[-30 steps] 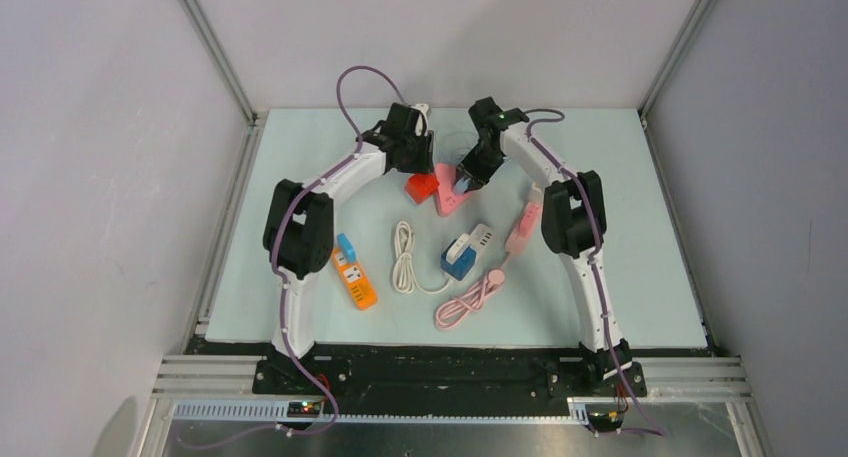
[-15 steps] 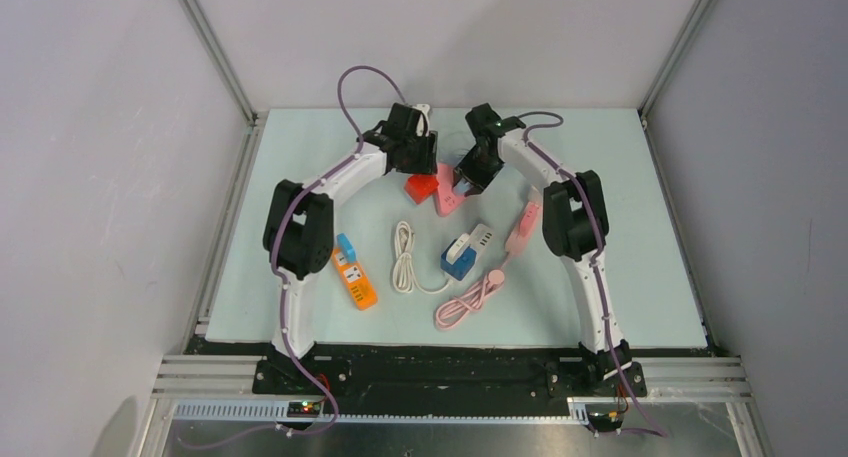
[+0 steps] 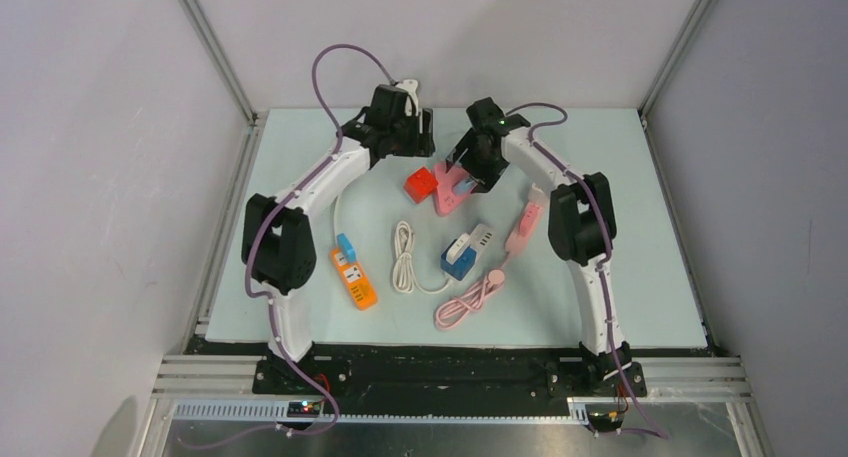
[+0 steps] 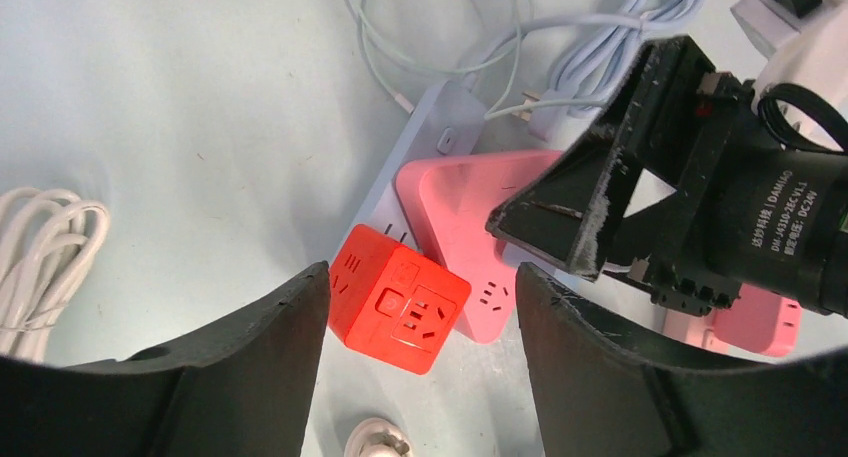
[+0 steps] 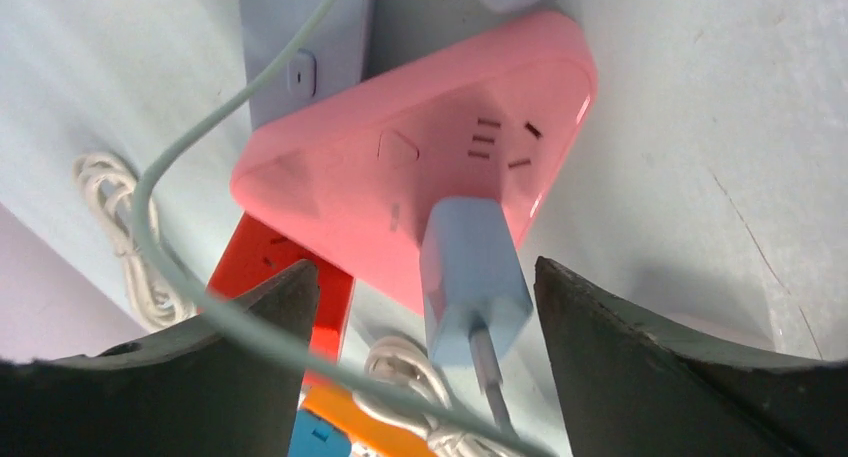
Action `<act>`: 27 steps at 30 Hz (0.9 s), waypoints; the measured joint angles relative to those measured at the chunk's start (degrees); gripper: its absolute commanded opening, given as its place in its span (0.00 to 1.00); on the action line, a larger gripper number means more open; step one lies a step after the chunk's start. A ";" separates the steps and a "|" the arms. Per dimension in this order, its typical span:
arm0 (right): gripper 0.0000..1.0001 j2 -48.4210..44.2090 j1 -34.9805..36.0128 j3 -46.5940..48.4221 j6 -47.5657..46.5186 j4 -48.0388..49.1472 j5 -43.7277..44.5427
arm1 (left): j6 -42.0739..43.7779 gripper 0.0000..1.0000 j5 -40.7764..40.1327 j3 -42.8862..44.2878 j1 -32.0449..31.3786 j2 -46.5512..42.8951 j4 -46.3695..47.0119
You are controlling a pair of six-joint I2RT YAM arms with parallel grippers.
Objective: Insert the plug
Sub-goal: Press the plug into the socket.
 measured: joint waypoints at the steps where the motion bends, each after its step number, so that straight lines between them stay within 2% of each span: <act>1: 0.74 -1.18 -0.02 -1.11 -0.02 0.31 -0.02 | -0.02 0.72 -0.17 -0.09 0.04 -0.76 0.02; 2: 0.69 -2.47 -0.04 -2.54 0.02 0.90 -0.15 | -0.04 0.72 -0.24 -0.26 0.11 -1.40 0.13; 8: 0.56 -7.58 -0.15 -8.13 0.44 2.91 -1.22 | -0.20 0.72 -0.26 -1.99 0.39 -3.39 0.26; 15: 0.39 -7.61 -0.39 -9.07 0.70 3.34 -1.73 | -0.20 0.72 -0.24 -3.02 0.52 -3.39 -0.28; 23: 0.11 -7.04 -0.68 -8.76 2.19 3.39 -3.06 | -0.15 0.72 -0.09 -3.45 0.90 -3.39 -0.31; 25: 0.01 -6.75 -0.74 -8.46 2.19 3.45 -3.69 | -0.15 0.72 -0.09 -3.45 0.96 -3.37 -0.37; 27: 0.00 -6.64 -0.74 -8.48 2.25 3.61 -4.13 | -0.13 0.72 -0.09 -3.45 1.01 -3.39 -0.39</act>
